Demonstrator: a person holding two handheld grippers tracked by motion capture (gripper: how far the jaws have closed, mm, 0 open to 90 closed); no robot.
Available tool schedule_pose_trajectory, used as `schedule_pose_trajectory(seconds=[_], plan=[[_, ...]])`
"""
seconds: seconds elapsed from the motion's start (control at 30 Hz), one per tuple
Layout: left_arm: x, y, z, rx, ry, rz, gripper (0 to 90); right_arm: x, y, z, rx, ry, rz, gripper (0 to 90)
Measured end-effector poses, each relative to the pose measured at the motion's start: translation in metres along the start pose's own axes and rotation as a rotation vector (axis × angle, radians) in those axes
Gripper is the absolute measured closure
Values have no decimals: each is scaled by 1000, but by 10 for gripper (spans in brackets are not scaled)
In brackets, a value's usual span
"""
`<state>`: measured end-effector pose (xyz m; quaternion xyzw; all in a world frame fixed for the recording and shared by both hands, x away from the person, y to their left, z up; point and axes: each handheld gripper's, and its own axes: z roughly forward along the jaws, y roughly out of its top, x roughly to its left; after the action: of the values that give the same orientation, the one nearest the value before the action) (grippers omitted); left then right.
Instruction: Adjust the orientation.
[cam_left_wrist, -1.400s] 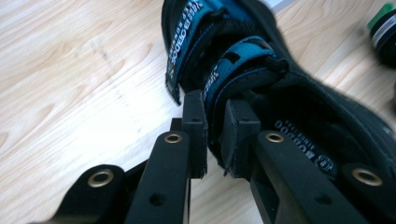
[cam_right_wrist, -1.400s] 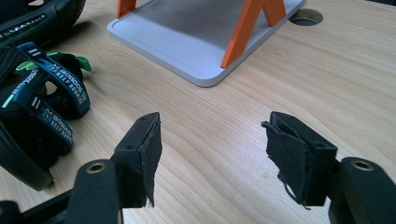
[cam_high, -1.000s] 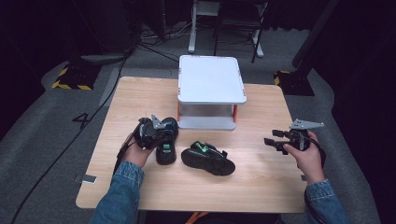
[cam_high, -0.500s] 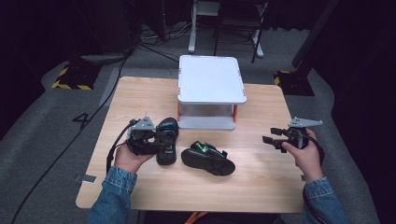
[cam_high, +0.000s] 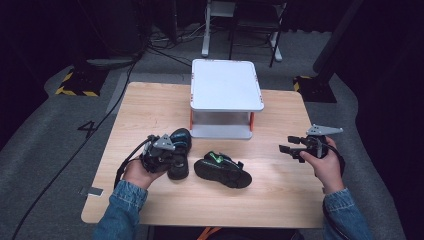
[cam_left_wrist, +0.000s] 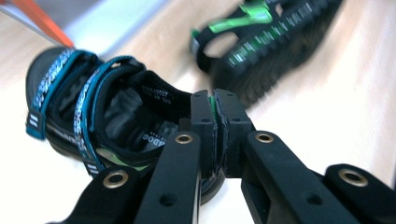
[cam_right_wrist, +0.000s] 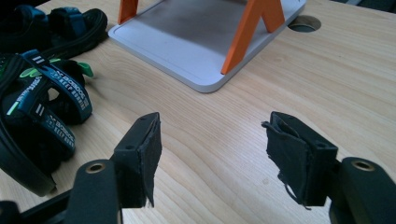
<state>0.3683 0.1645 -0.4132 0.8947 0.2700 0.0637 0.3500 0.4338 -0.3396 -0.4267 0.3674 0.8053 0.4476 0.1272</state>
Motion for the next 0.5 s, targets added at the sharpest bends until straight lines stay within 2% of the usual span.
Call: schedule_pose_trajectory(seconds=[0.03, 0.1, 0.17, 0.27, 0.33, 0.37, 0.4, 0.43, 0.47, 0.5], plan=[[-3, -2, -3, 4, -17, 3, 869, 1, 1, 1, 0, 4, -5, 361], [-9, -5, -10, 8, -77, 20, 868, 2, 3, 4, 2, 13, -13, 361], [-17, -7, -13, 25, -136, 54, 868, 3, 4, 6, 5, 19, -18, 361], [-26, -11, -10, 81, -180, 89, 863, 4, 5, 9, 10, 23, -21, 361], [-25, -13, -9, 65, -188, 83, 847, 5, 5, 10, 10, 26, -21, 361], [-23, -13, -9, 64, -203, 67, 835, 5, 5, 10, 11, 26, -22, 361], [-21, -13, -10, 59, -230, 53, 791, 6, 5, 10, 13, 25, -25, 361], [-19, -12, -12, 52, -254, 38, 691, 6, 5, 9, 11, 24, -27, 361], [-18, -12, -14, 35, -244, 34, 574, 7, 5, 8, 9, 25, -26, 361], [-16, -11, -18, 7, -224, 30, 499, 8, 5, 8, 8, 25, -27, 361]])
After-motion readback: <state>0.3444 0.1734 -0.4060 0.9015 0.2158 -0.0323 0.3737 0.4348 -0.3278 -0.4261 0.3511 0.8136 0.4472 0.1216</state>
